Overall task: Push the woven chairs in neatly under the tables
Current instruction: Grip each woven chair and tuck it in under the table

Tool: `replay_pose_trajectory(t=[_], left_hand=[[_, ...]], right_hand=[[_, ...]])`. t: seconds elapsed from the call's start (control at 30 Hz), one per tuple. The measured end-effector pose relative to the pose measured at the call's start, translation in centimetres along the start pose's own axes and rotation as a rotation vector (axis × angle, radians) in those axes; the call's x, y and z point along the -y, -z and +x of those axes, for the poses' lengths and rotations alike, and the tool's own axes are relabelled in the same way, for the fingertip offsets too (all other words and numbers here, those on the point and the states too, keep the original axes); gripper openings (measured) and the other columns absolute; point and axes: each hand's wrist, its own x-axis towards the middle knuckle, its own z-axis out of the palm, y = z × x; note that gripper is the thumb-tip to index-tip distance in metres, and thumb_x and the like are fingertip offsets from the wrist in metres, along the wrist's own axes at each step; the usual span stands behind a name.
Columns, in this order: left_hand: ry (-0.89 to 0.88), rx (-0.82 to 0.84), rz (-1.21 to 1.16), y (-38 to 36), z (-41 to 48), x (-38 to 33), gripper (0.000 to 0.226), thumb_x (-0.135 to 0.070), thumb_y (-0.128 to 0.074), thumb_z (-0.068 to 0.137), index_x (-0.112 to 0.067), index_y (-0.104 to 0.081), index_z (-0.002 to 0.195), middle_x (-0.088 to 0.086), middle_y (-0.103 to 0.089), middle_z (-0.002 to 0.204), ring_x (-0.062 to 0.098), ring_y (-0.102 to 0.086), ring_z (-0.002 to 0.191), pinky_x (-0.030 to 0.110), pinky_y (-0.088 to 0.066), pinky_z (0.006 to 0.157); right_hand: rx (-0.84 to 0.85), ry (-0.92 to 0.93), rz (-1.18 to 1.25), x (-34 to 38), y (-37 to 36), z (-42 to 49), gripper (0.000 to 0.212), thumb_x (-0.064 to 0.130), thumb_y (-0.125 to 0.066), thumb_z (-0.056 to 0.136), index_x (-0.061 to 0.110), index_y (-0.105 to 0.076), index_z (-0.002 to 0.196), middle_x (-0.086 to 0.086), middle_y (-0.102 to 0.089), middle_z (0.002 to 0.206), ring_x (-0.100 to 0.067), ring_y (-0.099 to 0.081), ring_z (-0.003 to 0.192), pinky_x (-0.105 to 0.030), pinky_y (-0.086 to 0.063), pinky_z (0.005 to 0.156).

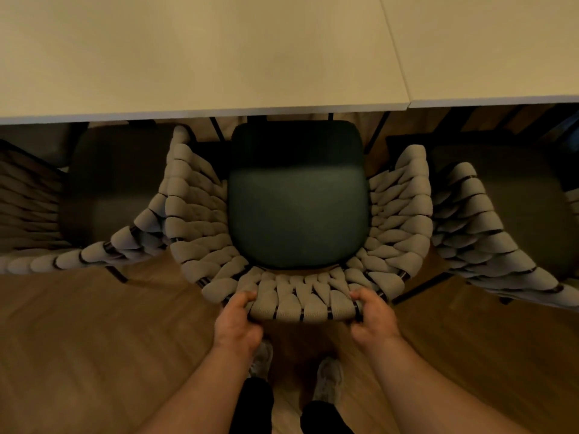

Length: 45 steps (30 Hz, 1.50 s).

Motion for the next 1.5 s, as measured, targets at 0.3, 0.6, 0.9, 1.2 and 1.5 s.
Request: replay_pose_trajectory(t=[0.3, 0.6, 0.9, 1.2, 1.5], left_hand=[[0.01, 0.0, -0.023, -1.9, 3.3, -1.8, 0.035, 0.004, -0.059, 0.098, -0.012, -0.058, 0.129, 0.027, -0.066, 0.128, 0.047, -0.068, 0.111, 0.061, -0.057, 0.079], [-0.052, -0.064, 0.388, -1.8, 2.7, -3.8, 0.032, -0.015, -0.077, 0.095, -0.004, -0.067, 0.123, 0.017, -0.072, 0.112, 0.034, -0.071, 0.099, 0.044, -0.063, 0.072], [-1.092, 0.043, 2.054, -1.2, 1.2, -7.3, 0.115, -0.08, -0.066, 0.083, -0.034, -0.004, 0.169, 0.003, 0.011, 0.178, 0.03, 0.014, 0.162, 0.05, 0.006, 0.13], [-0.945, 0.429, 2.742, -3.4, 4.5, -7.7, 0.042, -0.038, -0.059, 0.103, -0.037, -0.054, 0.145, 0.0, -0.053, 0.156, 0.026, -0.045, 0.146, 0.051, -0.032, 0.124], [-0.986, 0.367, 2.692, -7.3, 5.6, -9.1, 0.022, -0.027, -0.059, 0.103, -0.036, -0.066, 0.121, -0.006, -0.07, 0.111, 0.019, -0.067, 0.101, 0.045, -0.058, 0.094]], right_hand=[[-0.025, 0.007, -0.026, -0.2, -3.3, 3.9, 0.041, -0.01, -0.059, 0.096, 0.001, -0.062, 0.136, -0.022, -0.071, 0.114, -0.038, -0.071, 0.097, -0.049, -0.059, 0.077], [-0.105, 0.154, -0.411, 0.6, -3.3, 4.8, 0.035, 0.017, -0.083, 0.085, 0.008, -0.066, 0.114, -0.018, -0.074, 0.11, -0.035, -0.073, 0.095, -0.052, -0.062, 0.081], [-0.162, 1.058, -1.948, 1.9, -2.4, 2.0, 0.103, 0.084, -0.057, 0.089, 0.027, -0.025, 0.169, -0.007, -0.005, 0.181, -0.031, 0.003, 0.166, -0.057, 0.001, 0.131], [0.239, 0.938, -2.505, 2.1, -5.1, 2.9, 0.029, 0.028, -0.057, 0.104, 0.037, -0.059, 0.132, 0.008, -0.062, 0.109, -0.018, -0.052, 0.098, -0.039, -0.043, 0.09], [0.193, 0.942, -2.515, 4.4, -7.7, 4.1, 0.033, 0.027, -0.058, 0.103, 0.043, -0.06, 0.132, 0.01, -0.052, 0.095, -0.016, -0.049, 0.091, -0.04, -0.048, 0.093]])
